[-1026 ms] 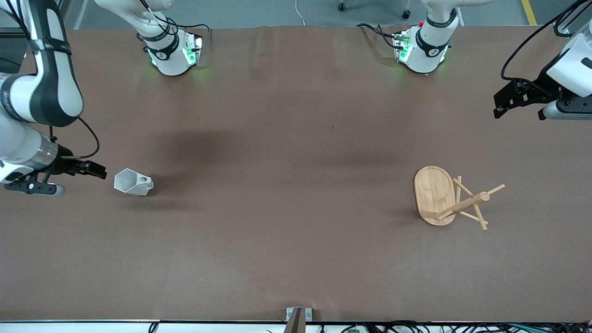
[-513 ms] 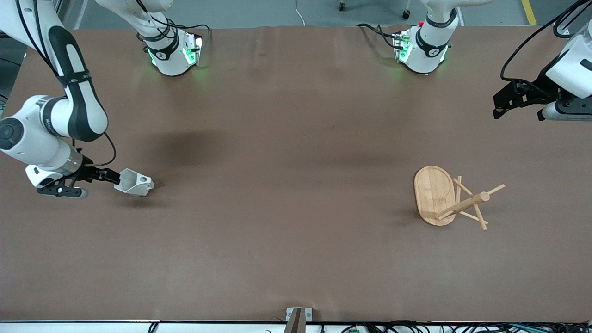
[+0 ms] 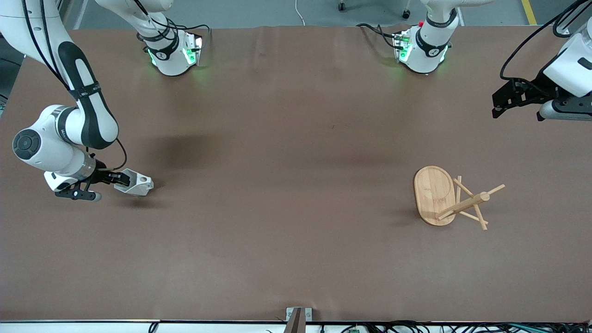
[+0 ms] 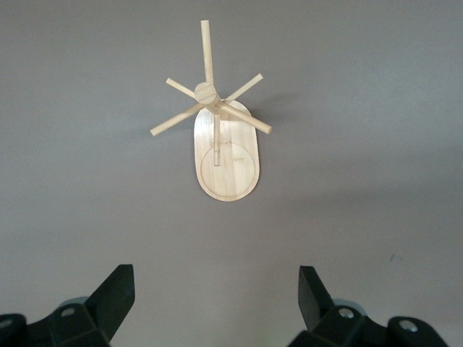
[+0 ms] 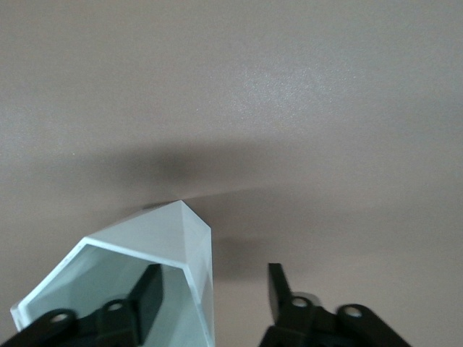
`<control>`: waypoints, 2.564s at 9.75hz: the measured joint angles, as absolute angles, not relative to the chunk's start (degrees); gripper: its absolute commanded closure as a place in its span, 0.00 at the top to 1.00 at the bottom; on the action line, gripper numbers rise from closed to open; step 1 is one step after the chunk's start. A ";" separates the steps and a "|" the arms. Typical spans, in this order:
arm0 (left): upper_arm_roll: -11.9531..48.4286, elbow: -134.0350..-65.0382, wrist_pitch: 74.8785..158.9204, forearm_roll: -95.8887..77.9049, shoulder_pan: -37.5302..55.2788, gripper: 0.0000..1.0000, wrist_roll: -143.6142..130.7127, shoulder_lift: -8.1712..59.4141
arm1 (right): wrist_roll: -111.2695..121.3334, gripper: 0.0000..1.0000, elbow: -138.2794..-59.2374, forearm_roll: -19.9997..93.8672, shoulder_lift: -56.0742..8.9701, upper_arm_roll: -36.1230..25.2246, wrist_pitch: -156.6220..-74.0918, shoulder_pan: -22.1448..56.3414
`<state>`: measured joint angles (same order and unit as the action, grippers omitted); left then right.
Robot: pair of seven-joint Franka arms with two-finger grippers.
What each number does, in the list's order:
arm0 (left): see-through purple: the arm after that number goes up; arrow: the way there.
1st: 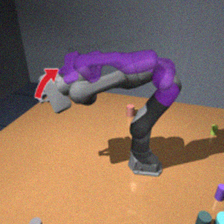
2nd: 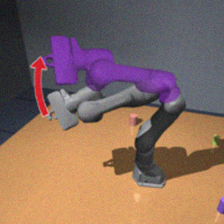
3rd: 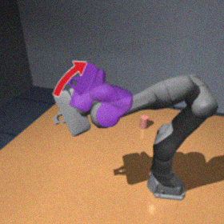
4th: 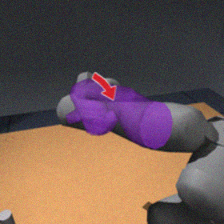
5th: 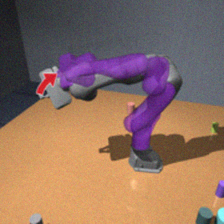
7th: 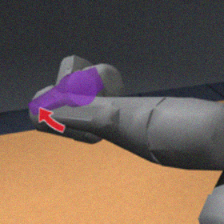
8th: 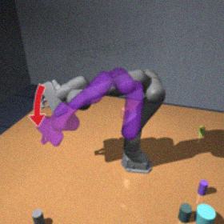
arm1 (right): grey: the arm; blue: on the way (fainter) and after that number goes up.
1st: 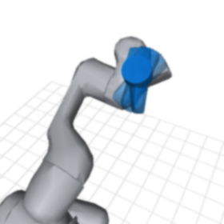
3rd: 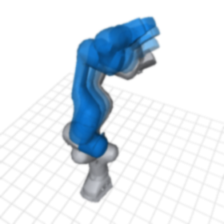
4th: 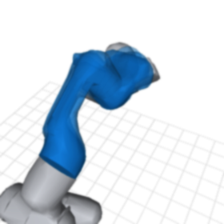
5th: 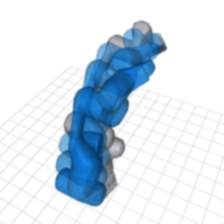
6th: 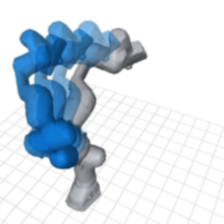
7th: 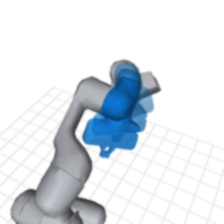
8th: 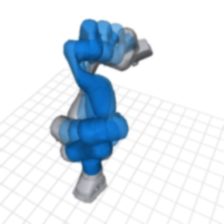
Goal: Hang cup on rack
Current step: 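Close the right gripper on the white cup's base, then lift the cup with the right gripper while the left gripper approaches, then grasp the cup's top with the left gripper beside the right gripper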
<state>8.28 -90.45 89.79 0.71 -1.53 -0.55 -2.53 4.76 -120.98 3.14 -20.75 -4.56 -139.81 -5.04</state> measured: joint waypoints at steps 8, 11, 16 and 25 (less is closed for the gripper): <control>8.61 -90.45 89.79 0.71 -1.44 1.00 0.69 -1.22 | 8.44 0.01 -111.87 4.66 -20.23 -3.92 -124.84 -5.05; 8.70 -90.44 89.79 -0.57 -0.87 1.00 0.80 -1.21 | 8.78 0.01 -103.53 6.14 -13.52 -2.60 -108.56 -0.23; 12.00 -90.49 89.80 -12.89 5.96 1.00 11.32 -0.58 | 8.51 0.01 -105.96 35.06 -8.92 -1.42 -104.00 8.48; 17.99 -86.30 105.67 -8.39 29.84 1.00 14.12 9.49 | 29.18 0.00 -122.81 85.47 -9.17 -1.28 -104.35 21.87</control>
<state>17.99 -86.30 105.67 -8.39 29.84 14.12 9.49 29.18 -122.81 85.47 -9.17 -1.28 -104.35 21.87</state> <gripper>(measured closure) 0.000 0.960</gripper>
